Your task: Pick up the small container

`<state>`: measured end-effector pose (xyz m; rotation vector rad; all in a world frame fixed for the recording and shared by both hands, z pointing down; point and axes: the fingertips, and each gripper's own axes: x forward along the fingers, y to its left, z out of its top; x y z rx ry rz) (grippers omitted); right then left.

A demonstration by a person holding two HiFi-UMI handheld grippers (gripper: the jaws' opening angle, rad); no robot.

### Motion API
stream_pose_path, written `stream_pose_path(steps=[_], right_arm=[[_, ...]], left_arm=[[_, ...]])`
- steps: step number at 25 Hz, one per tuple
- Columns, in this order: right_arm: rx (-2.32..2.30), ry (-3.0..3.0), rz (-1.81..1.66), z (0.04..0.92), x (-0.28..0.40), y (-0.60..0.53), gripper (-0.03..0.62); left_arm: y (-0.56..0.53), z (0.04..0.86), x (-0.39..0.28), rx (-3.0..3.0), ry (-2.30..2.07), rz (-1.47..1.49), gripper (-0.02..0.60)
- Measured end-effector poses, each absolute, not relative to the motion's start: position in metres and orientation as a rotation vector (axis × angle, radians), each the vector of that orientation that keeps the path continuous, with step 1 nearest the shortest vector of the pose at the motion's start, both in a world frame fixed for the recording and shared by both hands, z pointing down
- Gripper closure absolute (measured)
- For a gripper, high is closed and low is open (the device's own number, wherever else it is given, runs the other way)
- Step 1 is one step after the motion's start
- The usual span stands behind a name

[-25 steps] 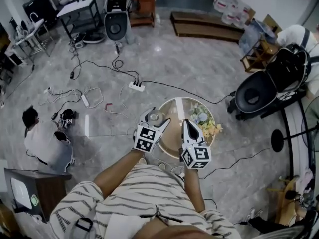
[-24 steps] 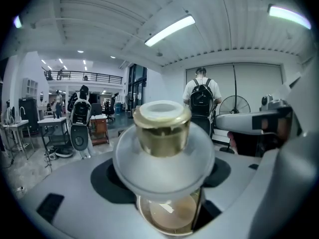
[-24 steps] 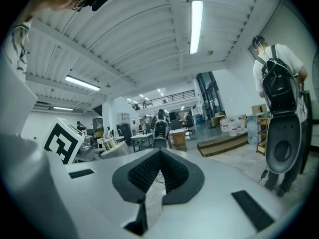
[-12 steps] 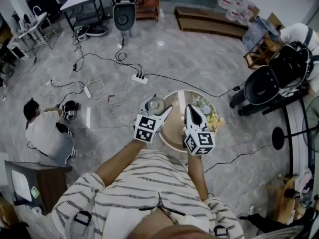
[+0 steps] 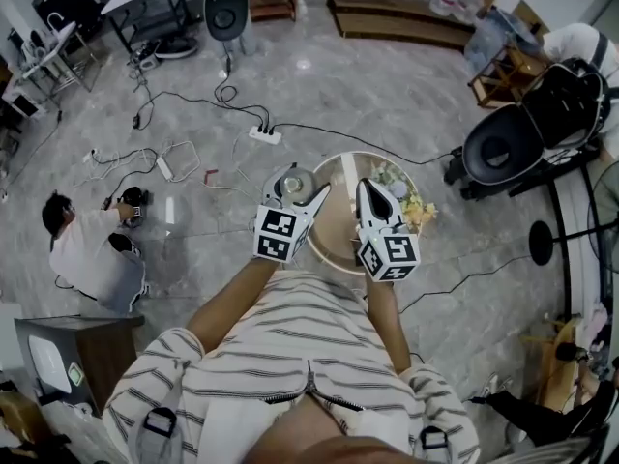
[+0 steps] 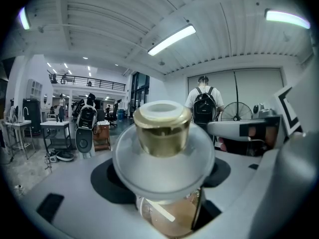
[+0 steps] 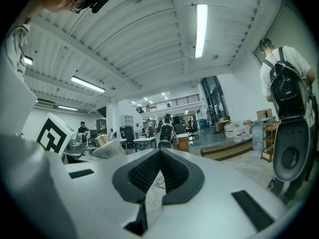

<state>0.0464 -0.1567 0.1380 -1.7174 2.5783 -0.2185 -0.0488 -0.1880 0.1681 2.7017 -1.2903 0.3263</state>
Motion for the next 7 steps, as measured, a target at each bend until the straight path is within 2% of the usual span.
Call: stream_pose_path(steps=[7], right_arm=[[-1.717,2.585,-0.202,0.136,0.049,-0.166,0.585]], left_arm=[[-0.195,0.161,-0.046,2.724,-1.307,0.318,0.253]])
